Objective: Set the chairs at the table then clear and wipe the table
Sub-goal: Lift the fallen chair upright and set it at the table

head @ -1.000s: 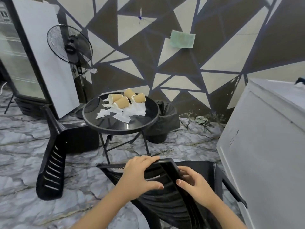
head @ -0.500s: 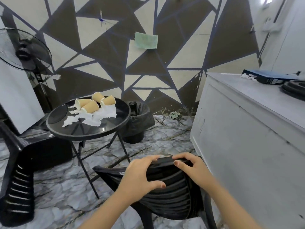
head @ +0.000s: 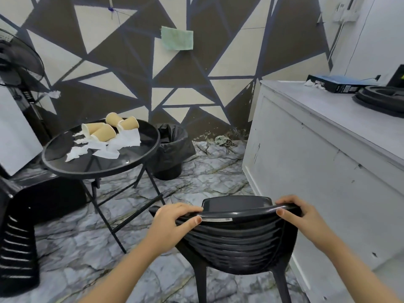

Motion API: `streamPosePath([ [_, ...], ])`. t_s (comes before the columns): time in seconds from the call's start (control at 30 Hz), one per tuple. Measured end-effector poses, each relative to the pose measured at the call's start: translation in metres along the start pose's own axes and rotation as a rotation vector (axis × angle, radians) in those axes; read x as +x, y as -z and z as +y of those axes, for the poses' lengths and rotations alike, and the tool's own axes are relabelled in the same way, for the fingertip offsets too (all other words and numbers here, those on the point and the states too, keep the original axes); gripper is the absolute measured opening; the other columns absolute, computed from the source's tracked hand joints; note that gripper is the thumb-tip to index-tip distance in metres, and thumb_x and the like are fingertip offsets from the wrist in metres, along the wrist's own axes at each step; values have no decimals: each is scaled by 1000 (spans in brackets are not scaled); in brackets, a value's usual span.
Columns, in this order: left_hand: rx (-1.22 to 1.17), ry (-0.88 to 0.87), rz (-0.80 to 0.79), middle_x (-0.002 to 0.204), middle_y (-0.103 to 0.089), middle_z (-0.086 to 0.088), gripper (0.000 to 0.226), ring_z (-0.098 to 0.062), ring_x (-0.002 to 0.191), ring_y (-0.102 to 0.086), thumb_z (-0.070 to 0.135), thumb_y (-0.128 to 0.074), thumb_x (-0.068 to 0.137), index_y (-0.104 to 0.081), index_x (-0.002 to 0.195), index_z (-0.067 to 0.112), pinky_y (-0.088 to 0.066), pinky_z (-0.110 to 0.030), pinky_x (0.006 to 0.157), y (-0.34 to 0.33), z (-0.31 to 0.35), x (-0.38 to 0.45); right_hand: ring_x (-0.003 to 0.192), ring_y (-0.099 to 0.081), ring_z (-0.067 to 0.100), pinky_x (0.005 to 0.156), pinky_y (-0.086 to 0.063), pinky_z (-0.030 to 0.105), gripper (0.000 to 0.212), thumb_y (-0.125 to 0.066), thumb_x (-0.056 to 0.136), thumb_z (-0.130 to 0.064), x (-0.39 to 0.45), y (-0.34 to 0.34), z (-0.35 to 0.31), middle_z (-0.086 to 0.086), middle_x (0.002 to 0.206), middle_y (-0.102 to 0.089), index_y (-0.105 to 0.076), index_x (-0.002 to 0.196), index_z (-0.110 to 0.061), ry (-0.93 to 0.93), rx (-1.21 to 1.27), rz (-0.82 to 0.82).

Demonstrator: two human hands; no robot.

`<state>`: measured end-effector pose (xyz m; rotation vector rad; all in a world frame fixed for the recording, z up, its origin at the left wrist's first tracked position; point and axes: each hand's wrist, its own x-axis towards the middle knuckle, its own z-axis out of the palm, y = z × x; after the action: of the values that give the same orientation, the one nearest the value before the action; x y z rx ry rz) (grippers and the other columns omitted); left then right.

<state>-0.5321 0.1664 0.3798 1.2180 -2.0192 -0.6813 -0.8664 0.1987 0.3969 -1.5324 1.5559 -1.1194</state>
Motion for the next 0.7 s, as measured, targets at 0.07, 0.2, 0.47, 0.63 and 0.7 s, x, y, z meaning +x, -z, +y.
streamPosePath([
  [0.07,0,-12,-21,101,-66,25,48,6,99,-55,80,-35,74,-61,103,52,-41,-38,94,-14,8,6,80,-62,1,67,-45,7,29,-75,64,-50,-6,15,7,-10,86,-68,-67,85,-30,-25,37,35],
  [0.2,23,-38,-17,96,-66,28,36,3,97,-55,81,-35,74,-56,96,63,-38,-39,94,-51,21,16,80,-60,8,64,-44,6,17,-72,72,-34,-15,47,27,0,87,-65,-66,84,-24,-64,89,40],
  [0.47,53,-66,42,87,-60,31,38,13,100,-42,75,-41,72,-62,96,55,-17,-14,92,-119,68,25,83,-57,3,70,-44,10,95,-76,25,-77,-33,108,68,5,99,-59,-60,94,-14,-184,68,105],
  [0.63,96,-89,30,85,-58,30,47,13,96,-43,79,-37,70,-64,97,52,-16,-14,93,-150,88,35,95,-51,16,79,-41,24,97,-78,24,-75,-40,135,92,5,108,-54,-56,97,-16,-267,63,93],
  [0.7,112,-103,38,84,-58,29,48,12,94,-44,80,-36,70,-63,97,53,-14,-12,94,-161,94,37,100,-51,14,82,-42,23,91,-82,27,-68,-42,143,100,3,115,-54,-56,96,-15,-301,96,109],
])
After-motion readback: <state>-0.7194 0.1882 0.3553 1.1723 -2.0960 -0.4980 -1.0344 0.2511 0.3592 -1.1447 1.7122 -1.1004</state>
